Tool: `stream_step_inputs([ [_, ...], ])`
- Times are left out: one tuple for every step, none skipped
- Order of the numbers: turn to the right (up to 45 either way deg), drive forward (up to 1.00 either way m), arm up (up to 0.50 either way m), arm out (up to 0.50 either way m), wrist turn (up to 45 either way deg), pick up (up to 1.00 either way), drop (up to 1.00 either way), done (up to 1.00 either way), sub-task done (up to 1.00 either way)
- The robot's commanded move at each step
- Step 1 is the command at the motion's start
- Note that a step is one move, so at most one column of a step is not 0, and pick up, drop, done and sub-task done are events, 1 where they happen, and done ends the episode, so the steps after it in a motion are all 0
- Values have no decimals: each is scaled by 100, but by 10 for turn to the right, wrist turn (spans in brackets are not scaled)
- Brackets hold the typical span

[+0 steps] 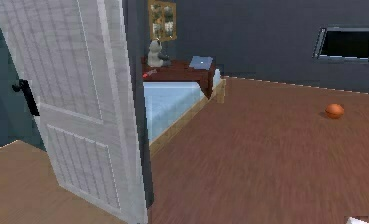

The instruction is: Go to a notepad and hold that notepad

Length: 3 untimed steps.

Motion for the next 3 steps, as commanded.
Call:
stream_step_inputs([
  [0,0,0,0,0,100,0,0,0],
  [0,0,10,0,0,0,0,0,0],
  [0,0,0,0,0,0,0,100,0],
])
